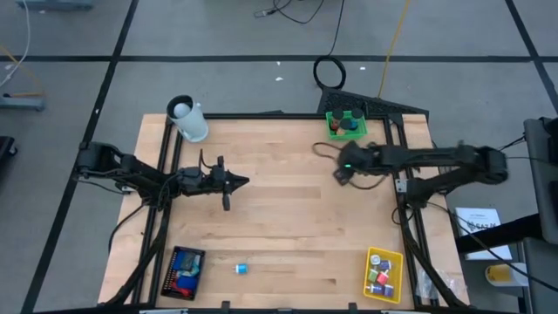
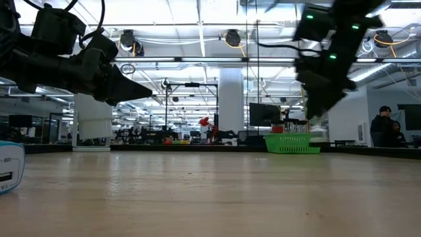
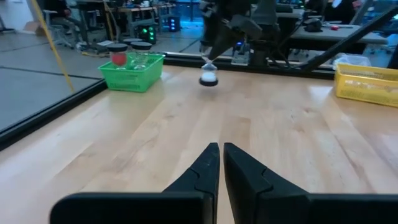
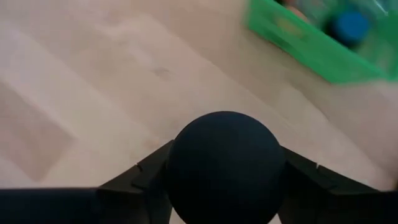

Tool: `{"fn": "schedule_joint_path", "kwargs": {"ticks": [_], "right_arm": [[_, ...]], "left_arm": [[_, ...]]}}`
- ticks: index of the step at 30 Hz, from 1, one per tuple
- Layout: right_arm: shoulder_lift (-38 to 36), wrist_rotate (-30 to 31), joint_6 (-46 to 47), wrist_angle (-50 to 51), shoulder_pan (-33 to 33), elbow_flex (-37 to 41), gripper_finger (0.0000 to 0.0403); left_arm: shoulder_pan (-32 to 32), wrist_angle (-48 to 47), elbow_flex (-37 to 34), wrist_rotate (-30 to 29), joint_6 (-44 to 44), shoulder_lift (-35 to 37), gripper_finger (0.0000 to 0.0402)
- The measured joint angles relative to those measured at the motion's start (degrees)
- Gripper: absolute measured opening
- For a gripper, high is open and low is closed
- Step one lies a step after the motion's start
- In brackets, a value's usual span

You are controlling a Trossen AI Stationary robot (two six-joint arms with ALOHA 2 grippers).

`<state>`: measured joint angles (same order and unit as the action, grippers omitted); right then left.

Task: Pick & Place Office items
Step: Put the white hourglass into the green bin

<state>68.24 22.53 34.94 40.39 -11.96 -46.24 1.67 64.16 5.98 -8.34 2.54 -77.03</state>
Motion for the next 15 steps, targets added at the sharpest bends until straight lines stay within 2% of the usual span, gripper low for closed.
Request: {"fn": "schedule_joint_path", "kwargs": {"ticks": [3, 7, 12, 15], "right_arm": [[-7.68, -0.01, 0.77, -0.52, -3.41, 6.23, 0.0212], [-13.87, 0.14, -1.68, -3.59, -8.32, 11.05, 0.0206], [-15.18, -0.16, -4.17, -5.73, -12.52, 14.34, 0.0200], [-14.65, -0.98, -4.06, -6.13, -13.29, 14.76, 0.0217]], "left_arm": [[0.00, 0.00, 0.00, -1.24, -0.18, 0.00, 0.0031], [0.00, 0.04, 0.00, -2.22, -0.28, 0.00, 0.0031], [0.00, -0.07, 0.00, -2.25, -0.28, 0.00, 0.0031], [0.00, -0.11, 0.00, -2.25, -0.28, 0.00, 0.0031]]}}
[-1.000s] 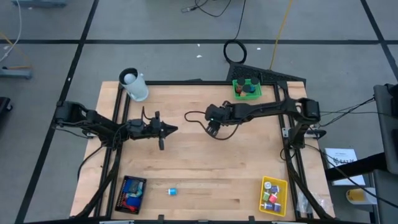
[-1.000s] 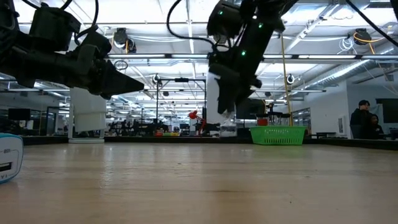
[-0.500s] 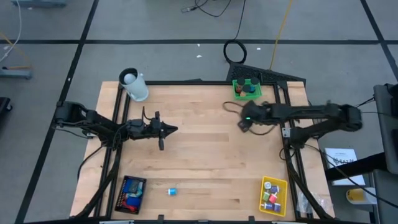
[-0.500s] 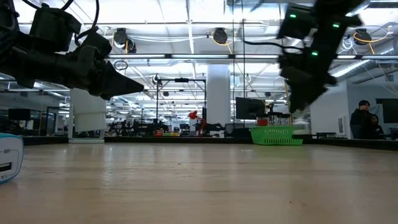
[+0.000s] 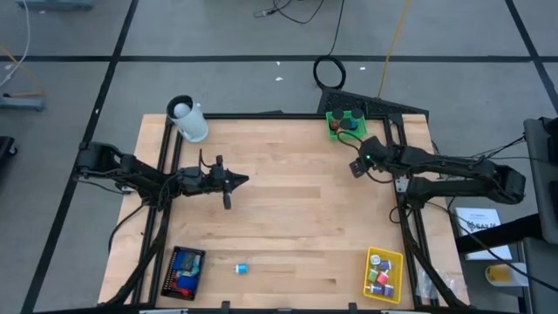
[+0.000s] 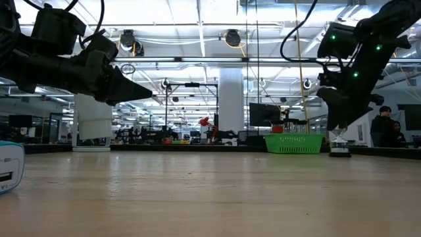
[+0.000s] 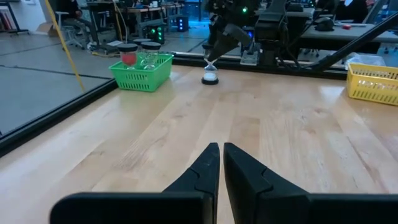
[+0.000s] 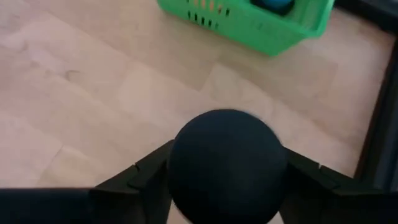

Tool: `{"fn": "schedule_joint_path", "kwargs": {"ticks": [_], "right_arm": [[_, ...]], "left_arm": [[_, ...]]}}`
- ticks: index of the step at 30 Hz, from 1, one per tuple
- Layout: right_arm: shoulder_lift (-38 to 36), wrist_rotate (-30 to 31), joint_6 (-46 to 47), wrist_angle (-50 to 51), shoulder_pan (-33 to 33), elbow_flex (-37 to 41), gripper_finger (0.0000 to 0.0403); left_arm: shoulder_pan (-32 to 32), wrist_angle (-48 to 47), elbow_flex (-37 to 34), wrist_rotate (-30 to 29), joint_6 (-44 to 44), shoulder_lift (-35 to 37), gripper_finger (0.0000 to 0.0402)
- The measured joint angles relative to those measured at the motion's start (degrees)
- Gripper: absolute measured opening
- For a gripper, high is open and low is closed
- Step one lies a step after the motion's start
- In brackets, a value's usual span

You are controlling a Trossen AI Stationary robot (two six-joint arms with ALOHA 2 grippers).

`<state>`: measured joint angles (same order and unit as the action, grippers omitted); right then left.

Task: Pick & Place Office items
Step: Put the white hourglass into the green bin

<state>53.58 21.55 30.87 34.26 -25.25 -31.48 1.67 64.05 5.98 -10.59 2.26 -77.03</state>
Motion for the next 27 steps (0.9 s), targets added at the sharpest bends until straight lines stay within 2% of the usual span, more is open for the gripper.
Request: {"fn": "schedule_joint_path", "kwargs": {"ticks": [9, 14, 18, 24, 27], "right_arm": [[-1.27, -0.70, 1.39, 1.00, -1.00, -0.35, 0.0291], [-2.34, -1.42, 1.45, 2.63, -0.92, -1.33, 0.0299], [-1.63, -3.75, 2.10, 2.79, -0.92, -1.33, 0.0263], [-0.72, -3.59, 0.17, -0.29, -0.92, -1.36, 0.0164], [-1.19, -1.83, -1.62, -3.35, -0.94, -2.54, 0.0158]], "left_arm": [[0.00, -0.05, 0.00, -0.02, 0.00, 0.00, 0.0031], [0.00, -0.07, 0.00, -0.02, 0.02, 0.00, 0.0031], [0.00, -0.09, 0.00, -0.02, 0.02, 0.00, 0.0031], [0.00, -0.11, 0.00, -0.02, 0.00, 0.00, 0.0031], [0.00, -0.15, 0.00, -0.02, 0.00, 0.00, 0.0031]]}}
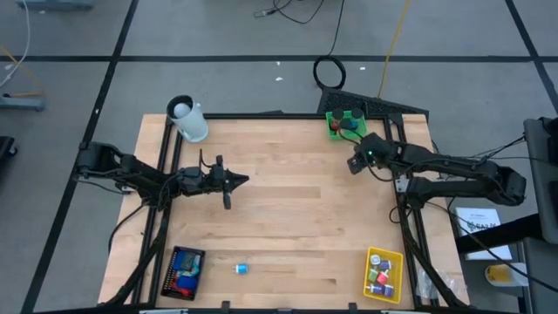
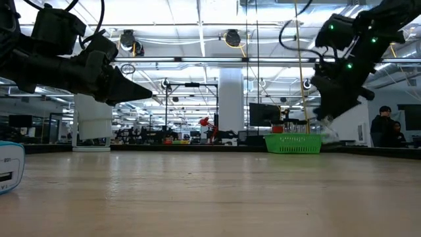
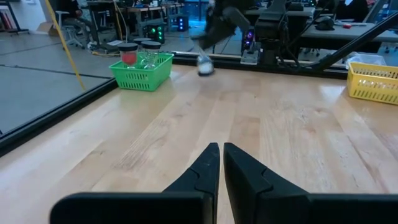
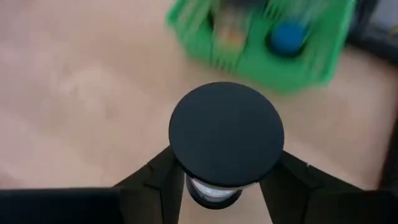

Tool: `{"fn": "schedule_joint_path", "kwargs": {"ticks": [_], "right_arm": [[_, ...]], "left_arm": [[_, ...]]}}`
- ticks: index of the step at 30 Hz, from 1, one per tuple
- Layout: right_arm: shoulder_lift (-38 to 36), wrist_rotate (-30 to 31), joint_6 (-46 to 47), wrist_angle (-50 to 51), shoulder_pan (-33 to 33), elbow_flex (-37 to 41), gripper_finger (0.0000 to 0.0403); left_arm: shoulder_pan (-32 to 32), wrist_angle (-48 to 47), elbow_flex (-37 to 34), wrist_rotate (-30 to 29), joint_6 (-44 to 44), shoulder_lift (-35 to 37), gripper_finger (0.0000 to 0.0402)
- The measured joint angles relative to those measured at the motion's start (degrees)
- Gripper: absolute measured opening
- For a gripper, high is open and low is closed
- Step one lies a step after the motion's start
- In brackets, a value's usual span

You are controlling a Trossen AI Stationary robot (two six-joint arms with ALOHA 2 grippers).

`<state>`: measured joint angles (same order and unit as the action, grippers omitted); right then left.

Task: Pick & Place Office items
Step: Put the white hourglass into the green bin

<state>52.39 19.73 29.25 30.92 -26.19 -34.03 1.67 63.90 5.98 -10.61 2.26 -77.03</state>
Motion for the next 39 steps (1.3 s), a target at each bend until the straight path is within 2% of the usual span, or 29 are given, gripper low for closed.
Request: {"fn": "schedule_joint_path", "kwargs": {"ticks": [4, 9, 15, 21, 32, 39], "right_arm": [[0.27, 5.77, -2.91, -1.82, -1.74, -3.98, 0.0158], [1.68, 8.88, -8.28, -10.00, -7.45, -5.85, 0.0158], [7.36, 7.23, -11.32, -15.27, -13.63, -5.80, 0.0158], [11.78, 7.23, -12.83, -21.62, -13.97, -5.79, 0.0158], [17.06, 7.54, -13.34, -24.00, -15.54, -5.77, 0.0158], [19.00, 8.01, -10.59, -25.90, -16.23, -4.74, 0.0164]], "left_arm": [[0.00, 0.00, 0.00, 0.00, -0.02, 0.00, 0.0031], [0.00, -0.02, 0.00, 0.00, -0.02, 0.00, 0.0031], [0.01, -0.25, 0.00, -0.02, -0.20, 0.00, 0.0031], [0.00, -0.33, 0.00, -0.02, -0.21, 0.00, 0.0031], [0.02, -0.33, -0.02, -0.02, -0.22, 0.00, 0.0031], [0.00, -0.31, -0.02, -0.02, -0.17, 0.00, 0.0031]]}}
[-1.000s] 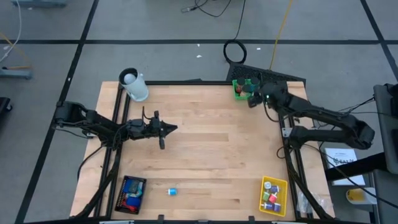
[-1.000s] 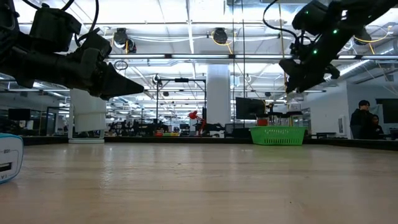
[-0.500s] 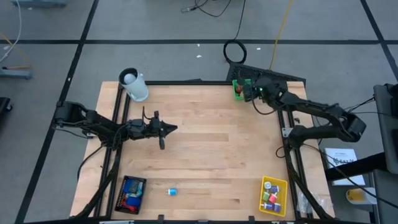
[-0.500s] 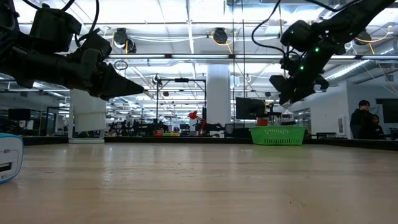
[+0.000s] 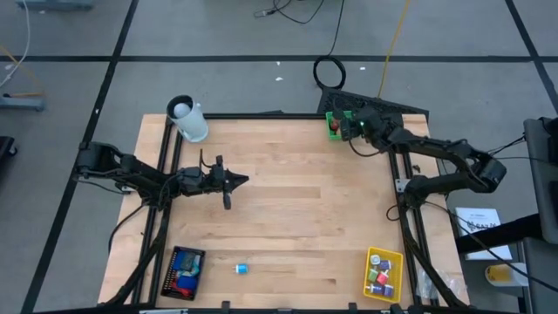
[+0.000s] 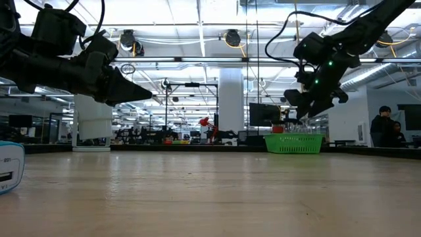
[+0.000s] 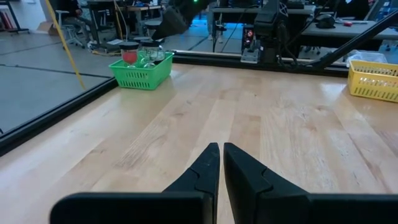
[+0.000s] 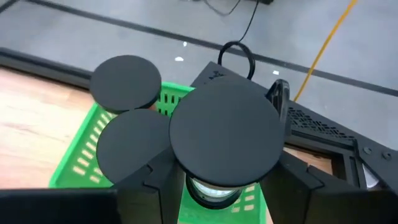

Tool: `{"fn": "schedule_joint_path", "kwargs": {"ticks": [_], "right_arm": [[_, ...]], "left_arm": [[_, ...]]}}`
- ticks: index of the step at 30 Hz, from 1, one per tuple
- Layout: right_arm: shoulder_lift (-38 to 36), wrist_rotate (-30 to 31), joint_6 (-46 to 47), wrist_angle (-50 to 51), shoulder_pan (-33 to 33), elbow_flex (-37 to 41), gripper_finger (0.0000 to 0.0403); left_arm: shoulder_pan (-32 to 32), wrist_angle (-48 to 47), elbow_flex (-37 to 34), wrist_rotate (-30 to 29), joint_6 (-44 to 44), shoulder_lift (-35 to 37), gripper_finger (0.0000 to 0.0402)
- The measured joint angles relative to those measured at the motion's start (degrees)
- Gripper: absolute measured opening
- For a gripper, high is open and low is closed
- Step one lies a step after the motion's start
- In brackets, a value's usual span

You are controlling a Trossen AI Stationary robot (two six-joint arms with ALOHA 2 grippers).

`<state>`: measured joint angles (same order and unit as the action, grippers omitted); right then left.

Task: Pick & Place Office items
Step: Put the white hourglass into the green bin

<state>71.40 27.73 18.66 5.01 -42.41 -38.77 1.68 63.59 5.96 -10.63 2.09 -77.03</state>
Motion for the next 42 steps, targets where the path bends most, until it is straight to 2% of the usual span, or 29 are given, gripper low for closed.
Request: {"fn": "schedule_joint_path", "kwargs": {"ticks": [11, 24, 32, 42], "right_arm": [[-0.29, -0.77, 0.78, -4.61, 0.00, 2.71, 0.0164], [-7.27, -0.89, 0.82, -1.45, 0.02, 2.97, 0.0164], [-7.17, -0.95, 1.61, -13.48, -0.29, 10.88, 0.0164], [-7.19, -2.56, 2.76, -15.25, -2.16, 13.14, 0.0164]], "left_arm": [[0.00, 0.00, 0.00, 0.00, 0.00, 0.00, 0.0031], [0.00, 0.00, 0.00, 0.00, -0.04, 0.00, 0.0031], [0.00, 0.00, 0.00, 0.00, 0.00, 0.00, 0.0031], [0.01, 0.01, 0.00, 0.01, -0.04, 0.00, 0.0031]]}}
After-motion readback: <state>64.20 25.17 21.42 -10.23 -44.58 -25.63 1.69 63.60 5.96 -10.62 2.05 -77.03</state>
